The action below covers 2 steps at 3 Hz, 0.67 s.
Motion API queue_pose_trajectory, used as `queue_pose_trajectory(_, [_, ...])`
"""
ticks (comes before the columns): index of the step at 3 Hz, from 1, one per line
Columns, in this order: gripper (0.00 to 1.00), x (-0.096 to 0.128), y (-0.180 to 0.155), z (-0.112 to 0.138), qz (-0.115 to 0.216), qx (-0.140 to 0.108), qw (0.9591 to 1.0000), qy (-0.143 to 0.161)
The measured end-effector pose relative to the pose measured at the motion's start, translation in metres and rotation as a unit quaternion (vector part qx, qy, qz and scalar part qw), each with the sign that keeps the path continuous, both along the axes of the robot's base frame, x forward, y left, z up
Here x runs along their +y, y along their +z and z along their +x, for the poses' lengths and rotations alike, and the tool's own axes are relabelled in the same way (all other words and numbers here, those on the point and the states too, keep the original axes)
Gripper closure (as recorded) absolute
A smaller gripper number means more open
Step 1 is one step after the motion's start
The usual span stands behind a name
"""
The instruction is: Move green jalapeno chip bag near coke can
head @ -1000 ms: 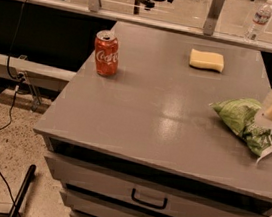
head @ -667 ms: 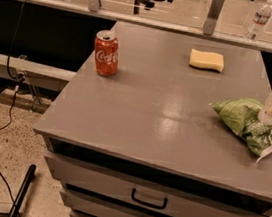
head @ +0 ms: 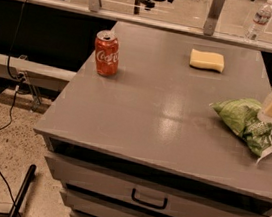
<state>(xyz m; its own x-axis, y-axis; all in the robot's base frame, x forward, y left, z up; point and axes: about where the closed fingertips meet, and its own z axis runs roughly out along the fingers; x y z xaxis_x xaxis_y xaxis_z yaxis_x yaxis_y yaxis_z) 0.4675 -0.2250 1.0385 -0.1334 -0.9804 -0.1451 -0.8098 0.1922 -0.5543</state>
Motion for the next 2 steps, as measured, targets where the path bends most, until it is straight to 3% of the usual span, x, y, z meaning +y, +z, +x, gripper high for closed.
queue_pose_trajectory(2, [0.00, -0.040, -0.061, 0.027, 0.007, 0.041, 0.9988, -0.026])
